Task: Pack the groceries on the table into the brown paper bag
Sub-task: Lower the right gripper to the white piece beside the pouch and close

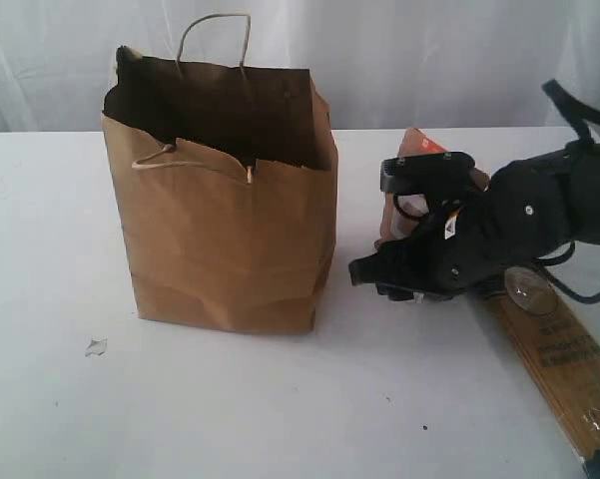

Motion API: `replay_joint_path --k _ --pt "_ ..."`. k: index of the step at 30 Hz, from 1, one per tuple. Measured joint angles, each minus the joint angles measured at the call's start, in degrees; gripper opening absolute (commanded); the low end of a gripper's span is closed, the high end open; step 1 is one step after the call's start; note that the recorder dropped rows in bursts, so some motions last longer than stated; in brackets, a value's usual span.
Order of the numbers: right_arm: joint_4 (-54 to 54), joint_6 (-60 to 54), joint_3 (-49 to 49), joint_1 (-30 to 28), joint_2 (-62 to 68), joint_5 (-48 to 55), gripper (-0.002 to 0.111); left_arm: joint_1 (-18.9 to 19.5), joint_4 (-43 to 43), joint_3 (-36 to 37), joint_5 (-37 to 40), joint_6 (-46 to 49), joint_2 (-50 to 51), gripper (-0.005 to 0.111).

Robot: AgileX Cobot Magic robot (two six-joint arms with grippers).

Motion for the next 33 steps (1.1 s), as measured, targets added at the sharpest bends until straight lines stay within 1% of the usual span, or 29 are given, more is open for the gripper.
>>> replay_joint_path --k 10,13,23,33 --pt "0.78 -1.07 -2.74 -0.14 8.44 -0.49 0.052 0.00 0.00 0.00 0.00 0.00 0.00 0.000" --pt "0.67 -1.07 -2.74 -0.26 8.98 -1.36 0.052 0.00 0.00 0.00 0.00 0.00 0.00 0.000" --pt "-1.76 -1.16 -2.84 -4.17 9.10 -3.04 0.052 0.00 0.00 0.00 0.00 0.00 0.00 0.000" --pt "-1.96 -1.16 -4.24 -4.36 10.89 -3.92 0.052 0.00 0.00 0.00 0.00 0.00 0.00 0.000"
